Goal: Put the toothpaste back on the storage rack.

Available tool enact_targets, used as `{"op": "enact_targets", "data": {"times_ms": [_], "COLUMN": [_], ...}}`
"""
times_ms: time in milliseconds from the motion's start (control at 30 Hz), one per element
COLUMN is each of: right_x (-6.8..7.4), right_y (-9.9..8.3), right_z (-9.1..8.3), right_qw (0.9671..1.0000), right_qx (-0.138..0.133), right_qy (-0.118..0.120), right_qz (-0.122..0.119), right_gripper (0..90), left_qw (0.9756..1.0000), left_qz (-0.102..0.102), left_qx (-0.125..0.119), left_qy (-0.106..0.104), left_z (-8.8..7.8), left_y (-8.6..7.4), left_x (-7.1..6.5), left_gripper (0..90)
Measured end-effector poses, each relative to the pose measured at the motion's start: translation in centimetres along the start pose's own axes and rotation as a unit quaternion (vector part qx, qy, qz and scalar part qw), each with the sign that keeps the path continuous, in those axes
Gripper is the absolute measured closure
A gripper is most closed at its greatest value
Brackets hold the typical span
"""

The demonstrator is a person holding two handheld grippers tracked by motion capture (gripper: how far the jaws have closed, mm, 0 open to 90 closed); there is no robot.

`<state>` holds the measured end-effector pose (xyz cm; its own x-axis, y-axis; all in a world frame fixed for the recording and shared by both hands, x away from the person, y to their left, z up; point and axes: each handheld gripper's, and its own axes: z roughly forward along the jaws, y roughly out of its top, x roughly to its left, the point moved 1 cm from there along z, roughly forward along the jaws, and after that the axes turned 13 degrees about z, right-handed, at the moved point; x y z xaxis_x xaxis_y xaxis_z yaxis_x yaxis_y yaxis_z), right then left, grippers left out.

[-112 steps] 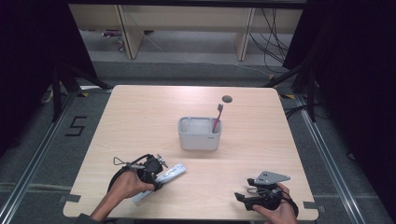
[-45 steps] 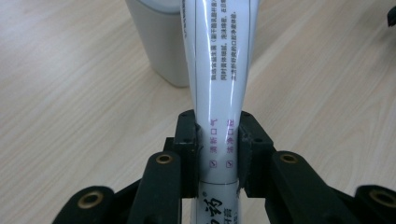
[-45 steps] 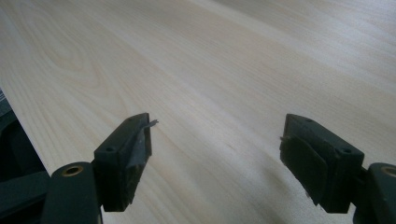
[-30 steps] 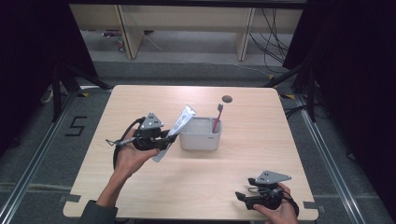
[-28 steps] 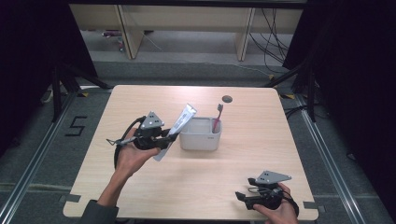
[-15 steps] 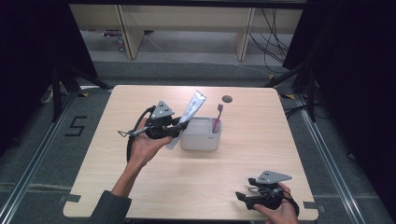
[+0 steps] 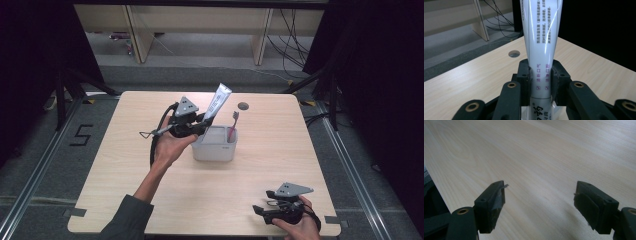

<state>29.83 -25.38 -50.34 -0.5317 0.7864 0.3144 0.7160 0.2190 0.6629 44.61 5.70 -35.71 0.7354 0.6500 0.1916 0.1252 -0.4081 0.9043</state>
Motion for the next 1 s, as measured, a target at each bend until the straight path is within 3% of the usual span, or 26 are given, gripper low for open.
{"op": "enact_targets", "data": {"times_ms": [67,167,233,300,367,400,633,667,700,733,800,867,1000], "right_x": [-0.2,0.0,-0.2,-0.1,-0.2,0.0,0.0,-0.1,0.0,-0.1,0.1,0.0,0.1], "right_y": [0.1,0.0,0.1,0.0,0.1,0.0,0.0,0.1,0.0,0.1,-0.1,0.0,0.0], "right_z": [0.0,0.0,0.0,0.0,0.0,0.0,0.0,-0.1,0.0,-0.1,-0.1,0.0,-0.1], "right_qw": [0.9999,1.0000,0.9999,1.0000,0.9999,1.0000,1.0000,0.9999,1.0000,0.9999,1.0000,1.0000,1.0000], "right_qx": [-0.005,-0.002,-0.006,-0.002,-0.006,0.000,-0.001,-0.005,-0.002,-0.005,0.001,-0.001,-0.001], "right_qy": [-0.004,0.000,-0.003,0.000,-0.002,0.001,0.001,-0.003,0.001,-0.003,0.000,0.000,0.002], "right_qz": [-0.012,-0.003,-0.014,-0.003,-0.013,0.003,-0.003,-0.013,-0.004,-0.014,0.008,-0.003,-0.001], "right_gripper": [25.5,25.5,25.5,25.5,25.5,25.5,25.5,25.5,25.5,25.5,25.5,25.5,25.5], "left_qw": [1.0000,0.9998,0.9997,0.9995,0.9994,0.9994,0.9991,0.9989,0.9987,0.9986,0.9982,0.9981,0.9976], "left_qz": [-0.006,-0.007,-0.011,-0.013,-0.015,-0.015,-0.020,-0.023,-0.026,-0.028,-0.031,-0.031,-0.038], "left_qx": [-0.005,-0.014,-0.020,-0.024,-0.026,-0.026,-0.031,-0.033,-0.034,-0.035,-0.038,-0.040,-0.046], "left_qy": [0.003,0.009,0.011,0.015,0.017,0.016,0.023,0.025,0.027,0.029,0.034,0.035,0.035], "left_z": [0.3,0.9,1.2,1.6,1.8,1.9,3.3,3.5,3.6,3.7,3.9,4.1,4.5], "left_y": [0.1,0.3,0.4,0.5,0.5,0.5,0.3,0.2,0.2,0.2,0.1,0.0,-0.2], "left_x": [0.0,0.1,0.2,0.2,0.2,0.2,0.1,0.2,0.2,0.3,0.3,0.4,0.4], "left_gripper": [72.3,72.3,72.3,72.3,72.3,72.3,72.3,72.3,72.2,72.3,72.2,72.2,72.1]}}
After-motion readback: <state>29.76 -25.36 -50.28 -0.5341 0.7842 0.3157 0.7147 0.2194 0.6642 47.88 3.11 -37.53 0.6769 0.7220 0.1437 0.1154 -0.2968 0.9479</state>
